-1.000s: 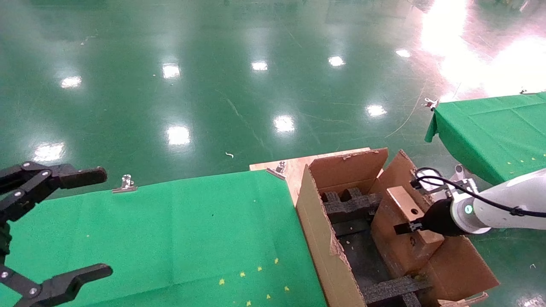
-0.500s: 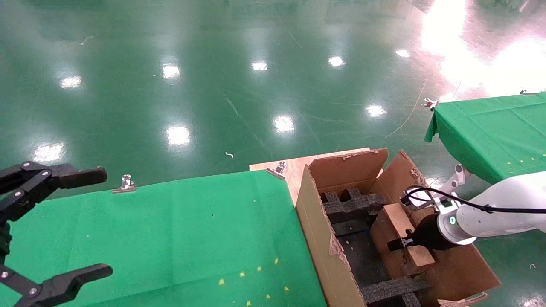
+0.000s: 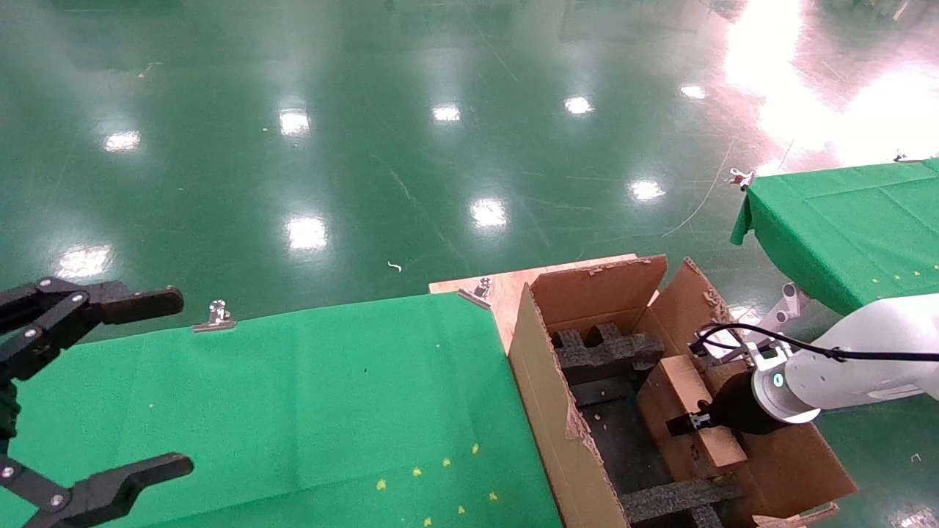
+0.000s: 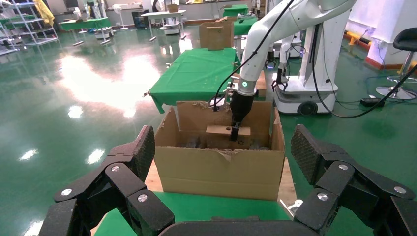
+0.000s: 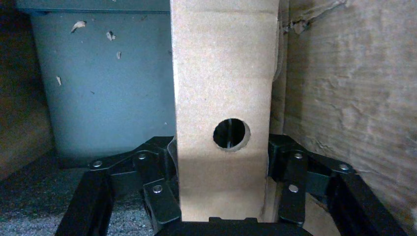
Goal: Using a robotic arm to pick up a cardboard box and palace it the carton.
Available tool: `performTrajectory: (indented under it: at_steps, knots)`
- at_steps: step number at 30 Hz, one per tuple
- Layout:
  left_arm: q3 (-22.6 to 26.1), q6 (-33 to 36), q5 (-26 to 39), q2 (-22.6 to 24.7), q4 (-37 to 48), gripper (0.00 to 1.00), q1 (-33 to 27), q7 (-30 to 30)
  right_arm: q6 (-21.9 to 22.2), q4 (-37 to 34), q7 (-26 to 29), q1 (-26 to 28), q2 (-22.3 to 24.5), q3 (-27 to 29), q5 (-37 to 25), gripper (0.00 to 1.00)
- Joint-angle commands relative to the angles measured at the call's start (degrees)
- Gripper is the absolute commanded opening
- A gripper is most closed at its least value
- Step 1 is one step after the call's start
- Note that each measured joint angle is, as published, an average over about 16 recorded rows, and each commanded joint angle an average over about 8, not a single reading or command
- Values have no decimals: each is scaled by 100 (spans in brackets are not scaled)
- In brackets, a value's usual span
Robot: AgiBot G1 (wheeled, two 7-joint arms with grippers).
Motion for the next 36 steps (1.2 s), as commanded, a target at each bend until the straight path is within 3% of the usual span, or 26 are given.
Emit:
performTrajectory:
  at_steps: [1, 16, 25, 31, 36]
  knots:
    - [0, 0, -1, 0, 0, 100, 0, 0, 3, 26, 15, 5, 11, -7, -19, 100]
    - [5, 0, -4, -1, 3, 100, -3, 3, -67, 170, 106, 406, 133, 74, -89, 100]
    - [8, -1, -5, -2, 3, 100, -3, 4, -93, 423, 15, 1015, 219, 324, -28, 100]
    - [10, -2, -7, -3, 3, 100, -4, 5, -351, 753, -299, 1647, 274, 710, 377, 100]
    - [11, -3, -8, -3, 3, 100, -4, 6, -827, 963, -669, 2055, 322, 1129, 1113, 100]
